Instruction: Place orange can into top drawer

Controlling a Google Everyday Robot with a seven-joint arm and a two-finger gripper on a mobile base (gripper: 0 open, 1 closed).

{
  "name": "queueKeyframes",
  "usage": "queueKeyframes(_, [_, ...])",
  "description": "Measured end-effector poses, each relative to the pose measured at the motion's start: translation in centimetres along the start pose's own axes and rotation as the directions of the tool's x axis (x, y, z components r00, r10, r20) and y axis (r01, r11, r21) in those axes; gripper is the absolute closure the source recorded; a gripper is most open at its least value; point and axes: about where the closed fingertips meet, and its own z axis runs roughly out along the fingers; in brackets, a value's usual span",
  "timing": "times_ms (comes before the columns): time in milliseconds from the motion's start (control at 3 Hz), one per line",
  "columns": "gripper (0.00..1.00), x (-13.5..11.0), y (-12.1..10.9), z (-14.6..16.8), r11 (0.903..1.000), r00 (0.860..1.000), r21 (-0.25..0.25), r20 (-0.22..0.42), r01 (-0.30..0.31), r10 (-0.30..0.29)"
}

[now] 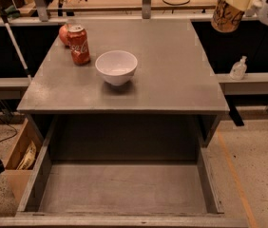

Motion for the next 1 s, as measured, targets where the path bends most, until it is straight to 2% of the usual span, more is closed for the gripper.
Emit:
queueKeyframes(333, [1.0,4.9,3.6,-4.4,0.999,0.997,-0.004,-0.066,-0.044,0.044])
queueKeyframes(667, [1.0,9.6,6.1,-9.7,0.9979,0.989,-0.021,-0.137,-0.061,0.058])
queueKeyframes(1000, [1.0,12.4,8.1,-13.8,0.9946,0.985,-0.085,-0.169,-0.059,0.044])
